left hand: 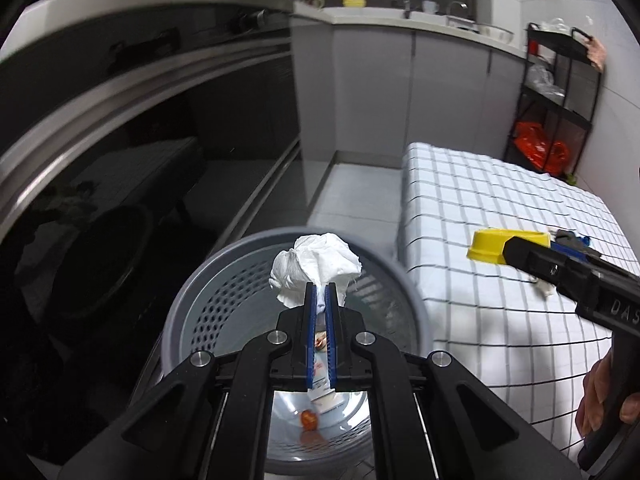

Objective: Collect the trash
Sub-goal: 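Carry both items to the gray basket and open both tools to drop them, then move both open tools back to the clear plastic bag and crumpled paper, then grasp the clear plastic bag with the right tool while the left tool grasps the crumpled white paper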

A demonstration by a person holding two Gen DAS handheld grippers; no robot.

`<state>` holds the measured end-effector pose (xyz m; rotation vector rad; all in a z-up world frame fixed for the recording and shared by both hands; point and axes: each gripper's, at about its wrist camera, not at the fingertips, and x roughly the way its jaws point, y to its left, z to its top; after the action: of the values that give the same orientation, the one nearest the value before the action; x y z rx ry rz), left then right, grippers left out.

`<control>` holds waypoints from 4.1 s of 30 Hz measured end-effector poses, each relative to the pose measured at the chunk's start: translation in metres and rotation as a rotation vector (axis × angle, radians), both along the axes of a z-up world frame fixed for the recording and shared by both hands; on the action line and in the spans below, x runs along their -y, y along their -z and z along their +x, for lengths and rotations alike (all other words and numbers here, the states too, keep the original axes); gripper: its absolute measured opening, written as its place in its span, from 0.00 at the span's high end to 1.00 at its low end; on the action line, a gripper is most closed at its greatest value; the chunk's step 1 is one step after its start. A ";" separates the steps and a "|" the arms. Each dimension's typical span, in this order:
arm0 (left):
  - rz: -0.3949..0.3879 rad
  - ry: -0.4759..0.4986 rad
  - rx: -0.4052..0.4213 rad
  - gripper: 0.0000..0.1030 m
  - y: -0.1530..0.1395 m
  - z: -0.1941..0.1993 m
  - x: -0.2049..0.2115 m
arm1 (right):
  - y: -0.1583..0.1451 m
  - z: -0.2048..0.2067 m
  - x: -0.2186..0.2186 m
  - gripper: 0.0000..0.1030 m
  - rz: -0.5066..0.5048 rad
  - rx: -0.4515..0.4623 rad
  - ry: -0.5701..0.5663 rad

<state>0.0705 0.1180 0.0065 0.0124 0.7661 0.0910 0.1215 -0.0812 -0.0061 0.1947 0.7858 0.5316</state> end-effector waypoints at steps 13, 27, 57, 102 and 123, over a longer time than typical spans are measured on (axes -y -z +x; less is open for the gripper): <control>-0.028 -0.093 -0.075 0.93 0.024 -0.001 -0.049 | 0.033 0.008 -0.073 0.34 -0.051 -0.076 -0.124; -0.052 -0.143 -0.114 0.93 0.032 0.001 -0.077 | 0.044 0.016 -0.096 0.29 -0.049 -0.114 -0.150; -0.055 -0.095 0.018 0.24 0.009 -0.011 -0.033 | 0.022 -0.013 -0.020 0.27 -0.113 0.004 0.067; -0.016 0.316 0.047 0.06 0.030 0.048 0.227 | 0.049 -0.041 0.241 0.19 -0.252 -0.047 0.600; -0.002 0.311 0.009 0.06 0.054 0.065 0.222 | 0.085 0.003 0.227 0.20 -0.296 -0.160 0.576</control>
<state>0.1356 -0.1042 -0.0478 0.1290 0.7476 -0.2055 0.1248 -0.3079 -0.0916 0.1802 0.9068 -0.1475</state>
